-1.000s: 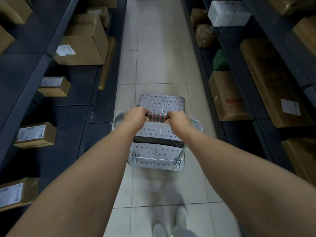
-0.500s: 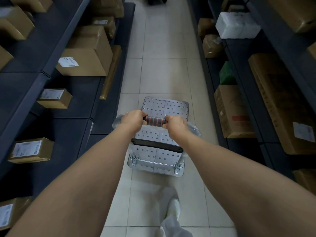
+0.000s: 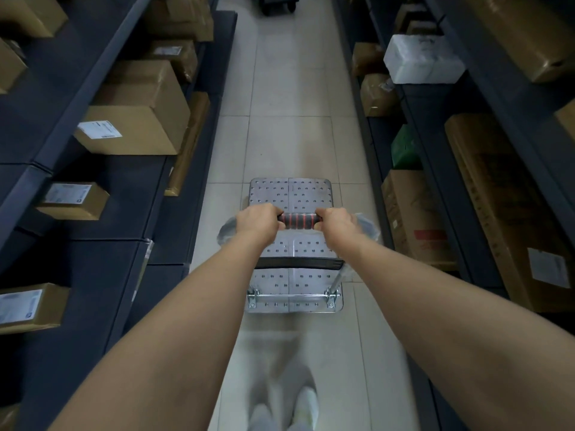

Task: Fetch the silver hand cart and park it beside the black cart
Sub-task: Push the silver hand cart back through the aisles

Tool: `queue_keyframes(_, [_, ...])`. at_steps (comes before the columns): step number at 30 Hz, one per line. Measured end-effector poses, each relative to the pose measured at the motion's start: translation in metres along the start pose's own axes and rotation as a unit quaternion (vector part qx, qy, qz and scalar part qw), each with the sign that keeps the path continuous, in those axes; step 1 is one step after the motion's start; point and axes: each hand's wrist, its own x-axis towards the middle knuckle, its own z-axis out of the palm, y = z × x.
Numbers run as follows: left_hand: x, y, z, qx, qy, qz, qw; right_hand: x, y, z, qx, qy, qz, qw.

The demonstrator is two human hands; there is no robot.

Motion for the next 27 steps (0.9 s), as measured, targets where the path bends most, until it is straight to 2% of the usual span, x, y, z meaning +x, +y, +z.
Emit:
queue_keyframes(6, [0.037, 0.021, -0.010, 0.007, 0.011, 0.007, 1.000, 0.040, 0.008, -0.019, -0.010, 0.012, 0.012, 1.000])
queue_keyframes(14, [0.101, 0.029, -0.034, 0.004, -0.022, 0.012, 1.000, 0.099, 0.008, -0.054, -0.019, 0.010, 0.012, 1.000])
queue_keyframes(27, [0.203, 0.014, -0.078, 0.015, -0.016, 0.025, 0.999, 0.196, -0.030, -0.095, -0.038, 0.014, 0.000, 0.999])
